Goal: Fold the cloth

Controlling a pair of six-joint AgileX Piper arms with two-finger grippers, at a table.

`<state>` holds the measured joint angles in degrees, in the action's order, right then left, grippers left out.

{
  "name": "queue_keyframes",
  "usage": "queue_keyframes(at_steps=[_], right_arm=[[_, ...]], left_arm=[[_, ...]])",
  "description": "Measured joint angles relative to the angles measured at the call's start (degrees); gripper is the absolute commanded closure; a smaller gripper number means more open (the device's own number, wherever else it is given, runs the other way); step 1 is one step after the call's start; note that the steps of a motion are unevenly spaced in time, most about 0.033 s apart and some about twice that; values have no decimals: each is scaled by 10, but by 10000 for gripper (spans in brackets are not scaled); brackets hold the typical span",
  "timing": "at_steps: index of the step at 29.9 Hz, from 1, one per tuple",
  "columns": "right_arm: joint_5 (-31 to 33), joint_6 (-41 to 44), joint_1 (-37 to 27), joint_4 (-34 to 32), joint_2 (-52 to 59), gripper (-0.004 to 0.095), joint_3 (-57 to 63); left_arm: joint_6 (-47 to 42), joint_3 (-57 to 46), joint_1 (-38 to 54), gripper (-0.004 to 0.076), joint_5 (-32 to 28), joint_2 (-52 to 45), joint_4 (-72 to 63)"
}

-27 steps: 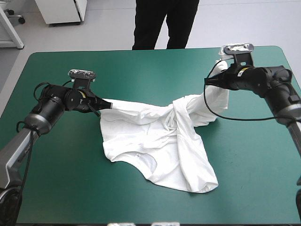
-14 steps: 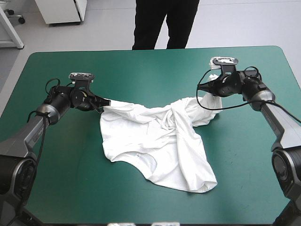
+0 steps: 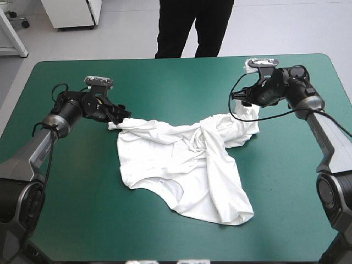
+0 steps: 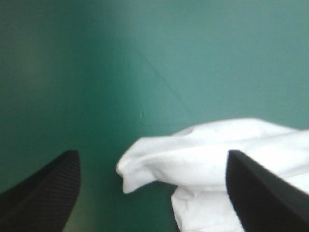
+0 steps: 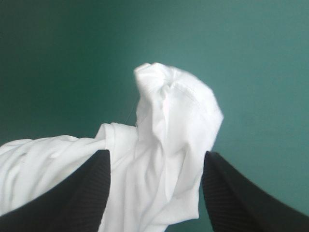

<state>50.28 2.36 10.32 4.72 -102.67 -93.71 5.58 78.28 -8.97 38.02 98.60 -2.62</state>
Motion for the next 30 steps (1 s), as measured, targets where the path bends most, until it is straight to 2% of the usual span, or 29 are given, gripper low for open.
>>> queue_keyframes(at_steps=[6, 12, 17, 23, 30], right_arm=[[56, 0, 0, 4, 48, 380, -43], [147, 0, 0, 6, 145, 418, -46], [177, 0, 0, 17, 206, 418, -47], [211, -1, 0, 19, 229, 421, -50], [206, -1, 0, 19, 229, 422, -26]], left_arm=[[6, 62, 0, 46, 59, -59, 12], [15, 65, 0, 83, 146, -151, 26], [7, 67, 0, 129, 197, -196, 26], [-15, 53, 0, 165, 231, -171, 10], [-2, 37, -1, 179, 227, -64, -41]])
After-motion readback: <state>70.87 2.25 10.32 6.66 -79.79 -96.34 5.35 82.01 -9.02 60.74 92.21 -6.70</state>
